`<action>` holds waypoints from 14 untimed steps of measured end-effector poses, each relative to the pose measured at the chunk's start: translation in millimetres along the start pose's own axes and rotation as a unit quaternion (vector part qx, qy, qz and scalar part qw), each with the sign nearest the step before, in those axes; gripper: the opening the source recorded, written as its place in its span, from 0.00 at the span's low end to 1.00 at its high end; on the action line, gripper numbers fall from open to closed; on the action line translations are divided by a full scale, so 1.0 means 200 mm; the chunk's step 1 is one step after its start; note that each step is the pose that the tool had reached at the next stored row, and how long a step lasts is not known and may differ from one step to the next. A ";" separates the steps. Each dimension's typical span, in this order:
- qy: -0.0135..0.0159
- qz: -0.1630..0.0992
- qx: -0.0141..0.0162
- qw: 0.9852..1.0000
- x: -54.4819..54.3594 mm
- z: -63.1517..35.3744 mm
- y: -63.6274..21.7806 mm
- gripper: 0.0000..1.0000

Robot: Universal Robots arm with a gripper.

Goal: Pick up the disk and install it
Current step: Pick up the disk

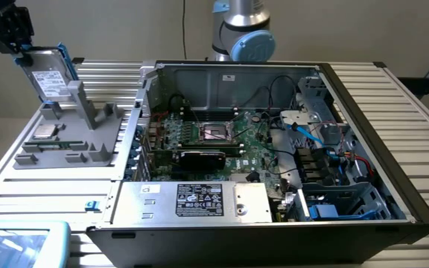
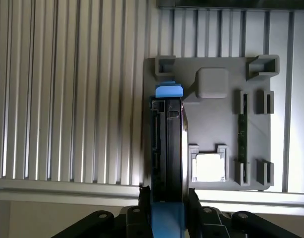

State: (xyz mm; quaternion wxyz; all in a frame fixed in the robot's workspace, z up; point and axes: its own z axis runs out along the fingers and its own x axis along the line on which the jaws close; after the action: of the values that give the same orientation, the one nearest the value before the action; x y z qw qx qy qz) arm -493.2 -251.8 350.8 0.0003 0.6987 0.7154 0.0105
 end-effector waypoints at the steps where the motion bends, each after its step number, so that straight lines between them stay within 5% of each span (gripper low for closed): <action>1: 0.000 0.000 0.000 1.000 0.00 -0.023 0.000 0.37; 14: 0.000 0.000 0.000 1.000 0.00 -0.313 0.005 0.37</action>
State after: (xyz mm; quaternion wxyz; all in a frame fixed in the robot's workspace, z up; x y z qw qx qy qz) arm -493.1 -251.8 413.4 0.0006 0.6987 0.7154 0.0107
